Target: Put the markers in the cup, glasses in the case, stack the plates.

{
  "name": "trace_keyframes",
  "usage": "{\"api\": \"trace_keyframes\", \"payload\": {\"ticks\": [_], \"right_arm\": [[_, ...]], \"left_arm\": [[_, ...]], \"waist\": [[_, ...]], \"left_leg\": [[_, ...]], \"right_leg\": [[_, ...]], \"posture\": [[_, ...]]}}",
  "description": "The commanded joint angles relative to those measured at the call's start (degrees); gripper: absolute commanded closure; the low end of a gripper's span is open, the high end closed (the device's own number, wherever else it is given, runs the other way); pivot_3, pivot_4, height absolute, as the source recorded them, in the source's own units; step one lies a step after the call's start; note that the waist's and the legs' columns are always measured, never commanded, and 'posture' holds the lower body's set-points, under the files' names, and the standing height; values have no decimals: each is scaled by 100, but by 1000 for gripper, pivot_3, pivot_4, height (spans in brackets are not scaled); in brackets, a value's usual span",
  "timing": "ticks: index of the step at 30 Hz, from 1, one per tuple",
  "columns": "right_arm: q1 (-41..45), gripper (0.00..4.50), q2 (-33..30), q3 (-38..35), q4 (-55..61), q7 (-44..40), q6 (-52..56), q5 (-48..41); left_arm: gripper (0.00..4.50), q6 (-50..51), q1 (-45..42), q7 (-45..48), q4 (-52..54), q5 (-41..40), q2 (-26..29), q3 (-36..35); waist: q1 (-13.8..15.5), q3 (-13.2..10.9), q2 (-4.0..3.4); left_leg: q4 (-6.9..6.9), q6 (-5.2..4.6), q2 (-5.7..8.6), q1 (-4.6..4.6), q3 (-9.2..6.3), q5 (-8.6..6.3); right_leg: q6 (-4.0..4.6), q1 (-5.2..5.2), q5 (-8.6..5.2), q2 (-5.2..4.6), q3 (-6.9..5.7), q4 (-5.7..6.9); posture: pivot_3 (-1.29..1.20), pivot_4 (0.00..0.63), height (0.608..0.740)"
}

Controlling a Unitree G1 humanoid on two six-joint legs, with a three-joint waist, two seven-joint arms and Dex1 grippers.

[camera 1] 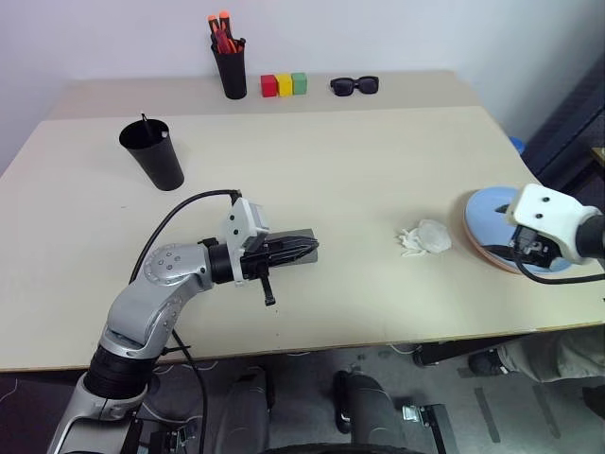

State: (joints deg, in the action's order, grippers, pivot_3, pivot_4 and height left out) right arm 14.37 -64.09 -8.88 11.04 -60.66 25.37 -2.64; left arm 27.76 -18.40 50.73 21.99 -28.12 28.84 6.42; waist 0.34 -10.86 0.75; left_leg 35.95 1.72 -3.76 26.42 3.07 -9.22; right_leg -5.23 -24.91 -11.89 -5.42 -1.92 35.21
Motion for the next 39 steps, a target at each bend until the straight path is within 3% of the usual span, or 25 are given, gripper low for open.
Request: {"api": "trace_keyframes", "payload": {"ticks": [1, 7, 10, 15, 16, 22, 29, 32, 35, 39], "right_arm": [[418, 948, 440, 490, -176, 326, -88, 95], [632, 948, 976, 1028, -978, 710, -408, 397], [564, 1808, 987, 1066, -1143, 674, -479, 383], [609, 4360, 931, 992, -1158, 819, -727, 439], [605, 4441, 870, 970, -1127, 844, -777, 482], [729, 4441, 358, 228, -968, 868, -629, 279], [787, 4441, -90, -52, -2065, 1441, -819, 687], [794, 3548, -13, 32, -2340, 1637, -1095, 768], [782, 2078, -4, 198, -2385, 1615, -1399, 835], [1229, 2078, 401, 352, -2427, 1493, -1462, 588]], "left_arm": [[4500, -139, 9, -61, 171, 29, -17, -16], [4500, -179, 84, -143, 230, 48, -13, -18], [4500, -182, 145, -186, 287, 44, 10, -44], [4500, -191, 225, -231, 376, 37, 10, -14], [4500, -183, 226, -243, 390, 19, -3, -11], [4500, -166, 142, -196, 278, -26, -17, -22], [4500, -243, 86, -191, 60, 77, -36, -11], [4500, -249, 56, -291, 32, 171, -51, 7], [4500, -187, 70, -533, 69, 237, -78, -140], [4500, -265, 209, -1205, 139, 473, -116, -568]], "waist": [[6, 0, 0], [38, 0, -1], [31, 0, -1], [25, 0, -2], [26, 0, -2], [41, -1, -4], [35, -1, -2], [23, -1, -4], [-1, -1, -6], [-77, -1, -5]], "left_leg": [[1, -1, 0, 1, 0, -1], [7, -8, 1, 7, 1, -1], [7, -15, 2, 8, 1, 1], [6, -15, 1, 5, 1, 2], [6, -15, 1, 4, 1, 1], [10, -10, 2, 7, 2, -2], [8, -7, 2, 5, 3, -4], [9, -10, 2, 5, 4, -3], [6, -17, 2, 4, 3, 1], [7, -18, 2, 2, 3, 2]], "right_leg": [[0, 0, 0, 0, 0, -1], [11, 2, 7, 0, 0, -2], [17, 1, 11, 0, 0, -2], [6, 2, 5, 1, 0, 0], [6, 2, 4, 1, 0, 0], [5, 2, 4, -2, 0, -1], [4, 2, 3, -2, 0, -2], [5, 2, 4, -2, 1, -3], [4, 1, 4, -1, 1, -1], [0, 3, 2, 0, 1, -1]], "posture": [[0, 150, 740], [0, 150, 740], [0, 150, 740], [0, 150, 740], [0, 150, 740], [0, 150, 740], [0, 150, 740], [0, 150, 740], [0, 150, 740], [0, 150, 740]]}}
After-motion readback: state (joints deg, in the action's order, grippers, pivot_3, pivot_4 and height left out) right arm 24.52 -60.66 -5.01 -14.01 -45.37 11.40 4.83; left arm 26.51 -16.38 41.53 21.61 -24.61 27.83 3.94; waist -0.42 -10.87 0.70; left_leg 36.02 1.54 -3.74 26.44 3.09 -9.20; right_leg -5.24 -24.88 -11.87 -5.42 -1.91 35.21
